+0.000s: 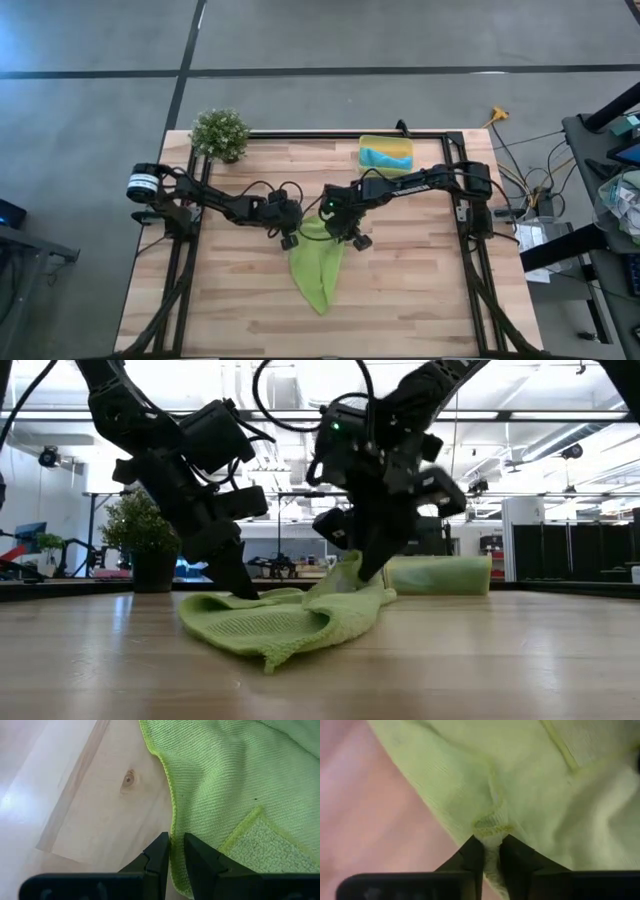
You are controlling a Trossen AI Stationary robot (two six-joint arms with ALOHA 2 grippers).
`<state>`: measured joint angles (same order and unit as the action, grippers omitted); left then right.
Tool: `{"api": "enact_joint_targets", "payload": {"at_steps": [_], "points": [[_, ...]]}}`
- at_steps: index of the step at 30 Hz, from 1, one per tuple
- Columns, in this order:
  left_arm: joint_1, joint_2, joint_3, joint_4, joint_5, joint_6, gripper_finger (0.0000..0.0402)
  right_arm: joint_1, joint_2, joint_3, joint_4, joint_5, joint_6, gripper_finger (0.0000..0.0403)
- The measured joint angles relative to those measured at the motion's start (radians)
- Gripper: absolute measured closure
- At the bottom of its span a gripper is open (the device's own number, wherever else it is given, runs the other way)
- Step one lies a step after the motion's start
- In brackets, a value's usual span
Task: Roll microfiber towels into tight, uniform cylinder then place into a basket
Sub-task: Fold the green microfiber towel
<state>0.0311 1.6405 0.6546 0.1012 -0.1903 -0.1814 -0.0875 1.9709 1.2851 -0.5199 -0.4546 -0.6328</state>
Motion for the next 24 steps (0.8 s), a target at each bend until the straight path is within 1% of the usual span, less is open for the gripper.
{"api": "enact_joint_targets", "payload": {"at_steps": [2,5,13,18,21,24], "points": [[0.002,0.001,0.001,0.004,-0.001,0.012,0.0355,-0.003,0.000,-0.026,0.039,0.021,0.007,0.0366],[0.006,0.002,0.001,0.013,-0.002,0.014,0.0355,-0.009,0.000,-0.054,0.083,0.023,0.012,0.0388],[0.010,0.002,-0.006,0.024,-0.012,0.013,0.0355,-0.004,-0.024,-0.055,0.090,0.037,0.064,0.0394],[0.009,0.002,-0.007,0.020,-0.043,0.012,0.0355,0.020,-0.102,-0.076,0.092,0.039,0.106,0.0394],[0.011,0.002,-0.010,0.013,-0.114,0.013,0.0355,0.046,-0.164,-0.115,0.091,0.039,0.129,0.0394],[0.016,0.002,-0.015,0.013,-0.149,0.013,0.0355,0.077,-0.236,-0.175,0.094,0.041,0.158,0.0394]]}}
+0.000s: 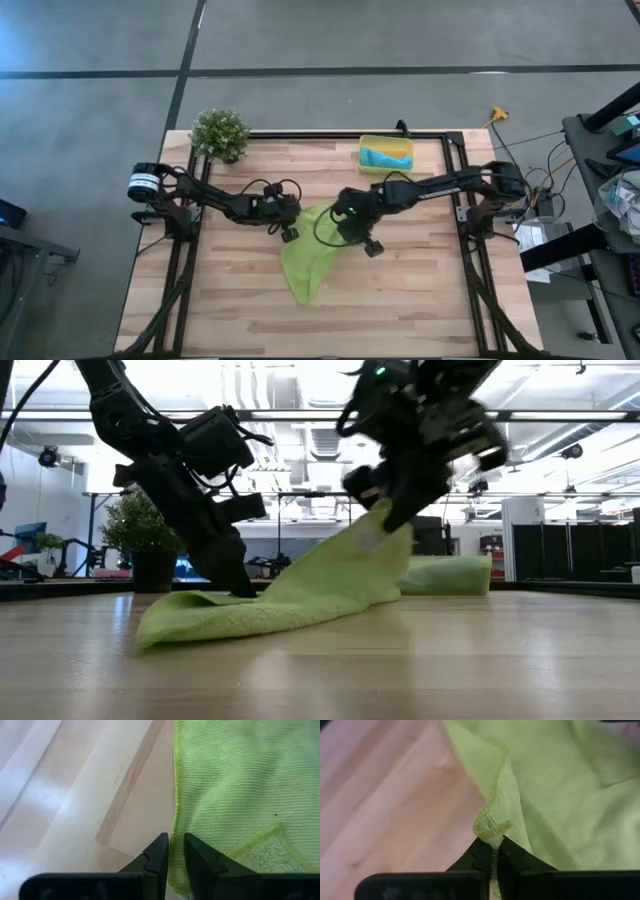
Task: Roll microfiber towels into tight, uniform cylinder then place into a basket
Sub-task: Fold the green microfiber towel
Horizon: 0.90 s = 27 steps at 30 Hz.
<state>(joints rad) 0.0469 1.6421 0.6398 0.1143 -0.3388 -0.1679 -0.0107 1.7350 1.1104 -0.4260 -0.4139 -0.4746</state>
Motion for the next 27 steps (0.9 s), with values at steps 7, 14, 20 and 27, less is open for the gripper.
{"api": "enact_joint_targets", "payload": {"at_steps": [7,14,20,27], "points": [[0.051,0.000,-0.003,0.005,-0.003,0.001,0.0355,0.057,-0.152,-0.166,0.062,0.075,0.160,0.0394],[0.076,0.000,-0.002,0.008,0.000,-0.002,0.0355,0.120,-0.193,-0.279,0.087,0.074,0.334,0.0394],[0.077,-0.001,0.013,0.010,0.018,-0.006,0.0355,0.176,-0.169,-0.324,0.146,0.067,0.399,0.0394],[0.047,-0.001,0.014,0.082,0.074,-0.009,0.0344,0.183,-0.143,-0.329,0.168,0.075,0.426,0.0394]]}}
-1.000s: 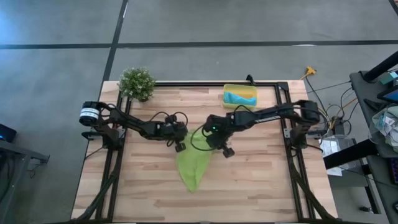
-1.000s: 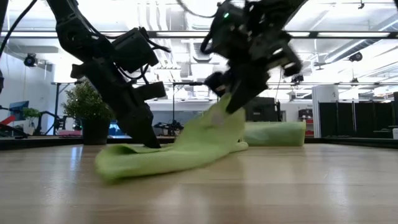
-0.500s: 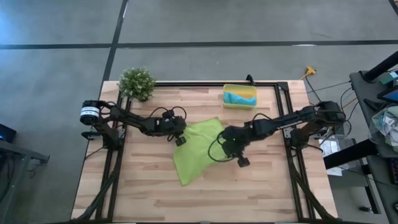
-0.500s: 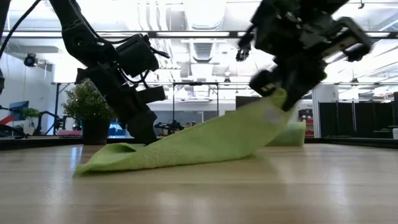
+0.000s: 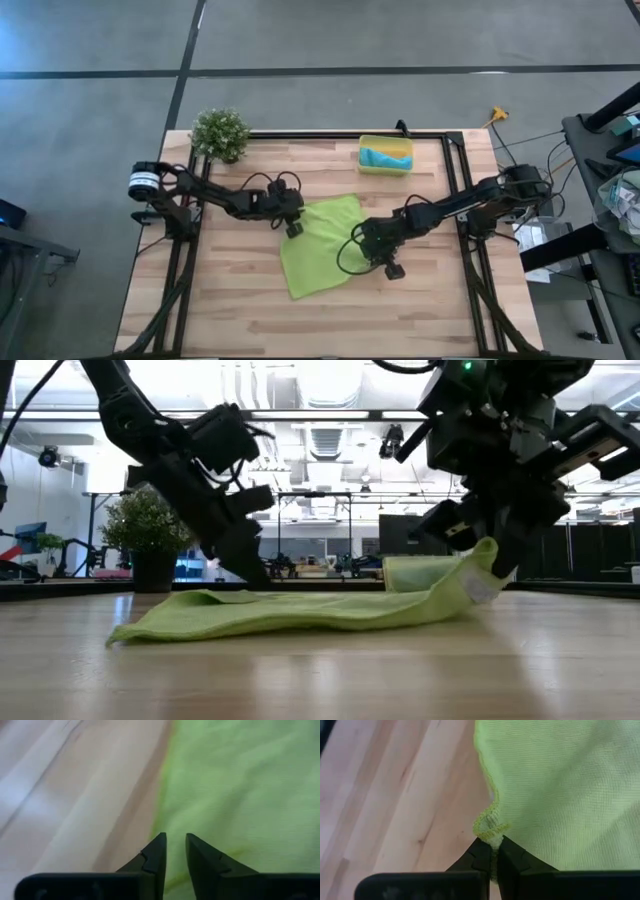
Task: Roll microfiber towels into tight, uniform cylinder then place into a basket
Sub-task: Fold the green microfiber towel
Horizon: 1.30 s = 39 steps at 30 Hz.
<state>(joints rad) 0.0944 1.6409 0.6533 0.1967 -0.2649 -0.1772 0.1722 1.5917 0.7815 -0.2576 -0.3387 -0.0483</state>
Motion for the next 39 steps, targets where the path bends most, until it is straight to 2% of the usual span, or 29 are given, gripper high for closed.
{"api": "enact_joint_targets", "payload": {"at_steps": [6,10,13,22,26,31,36,38,39], "points": [[-0.046,-0.036,0.018,0.019,0.042,0.047,0.0303,0.001,0.034,-0.010,0.010,0.025,0.013,0.0394],[-0.094,-0.070,0.021,0.074,0.191,0.110,0.0281,0.000,0.061,-0.031,0.013,0.026,-0.005,0.0394],[-0.119,-0.071,0.020,0.006,0.221,0.103,0.0277,0.000,0.062,-0.049,0.042,0.025,-0.020,0.0394],[-0.129,-0.068,0.013,-0.255,0.068,-0.001,0.0276,0.000,0.056,-0.069,0.074,0.022,-0.057,0.0394],[-0.129,-0.112,0.022,-0.449,-0.055,-0.017,0.0276,0.000,0.056,-0.073,0.077,0.022,-0.057,0.0394],[-0.129,-0.218,0.022,-0.674,-0.206,-0.111,0.0276,0.000,0.056,-0.075,0.080,0.022,-0.057,0.0394],[-0.129,-0.371,0.019,-0.717,-0.234,-0.172,0.0276,0.000,0.056,-0.078,0.085,0.022,-0.033,0.0394],[-0.134,-0.425,0.013,-0.663,-0.199,-0.183,0.0276,0.000,0.056,-0.079,0.086,0.021,-0.024,0.0394],[-0.139,-0.450,0.006,-0.616,-0.146,-0.177,0.0276,0.000,0.056,-0.080,0.087,0.021,-0.017,0.0394]]}}
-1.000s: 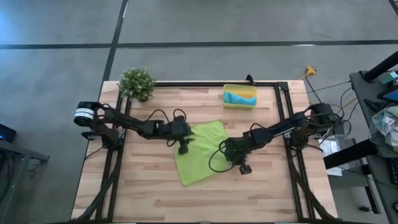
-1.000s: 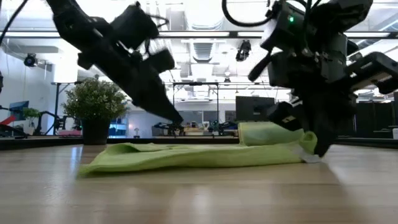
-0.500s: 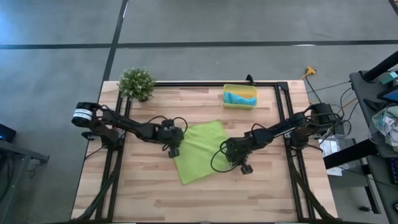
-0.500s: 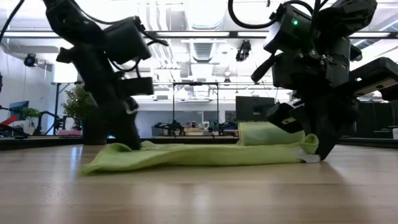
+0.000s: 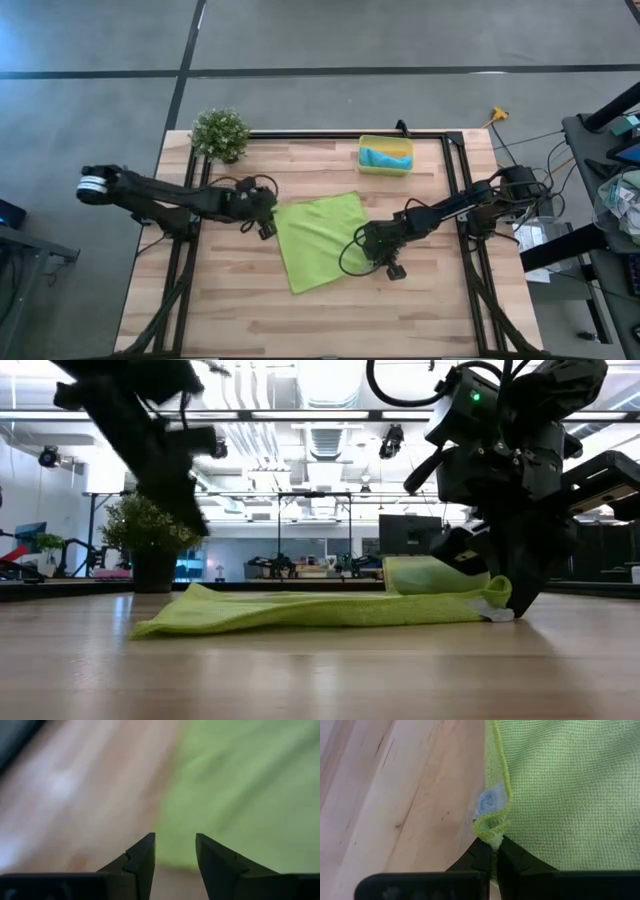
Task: Roll microfiber towels into tight, uniform cylinder then place into a basket
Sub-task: Fold the green microfiber towel
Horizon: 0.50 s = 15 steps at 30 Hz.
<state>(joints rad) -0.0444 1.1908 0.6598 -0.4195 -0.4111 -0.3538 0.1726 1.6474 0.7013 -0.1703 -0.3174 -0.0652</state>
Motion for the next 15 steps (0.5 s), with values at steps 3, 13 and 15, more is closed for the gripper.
{"api": "enact_joint_targets", "payload": {"at_steps": [3,13,15], "points": [[-0.054,-0.026,-0.032,0.242,0.241,0.124,0.0276,0.000,0.001,-0.003,0.004,0.000,0.013,0.0394],[-0.428,0.234,0.050,0.460,0.166,0.283,0.0276,0.000,-0.002,-0.013,0.034,-0.002,0.035,0.0394],[-0.457,0.306,0.093,0.464,0.163,0.272,0.0276,0.000,-0.006,-0.009,0.031,0.000,0.034,0.0394]]}}
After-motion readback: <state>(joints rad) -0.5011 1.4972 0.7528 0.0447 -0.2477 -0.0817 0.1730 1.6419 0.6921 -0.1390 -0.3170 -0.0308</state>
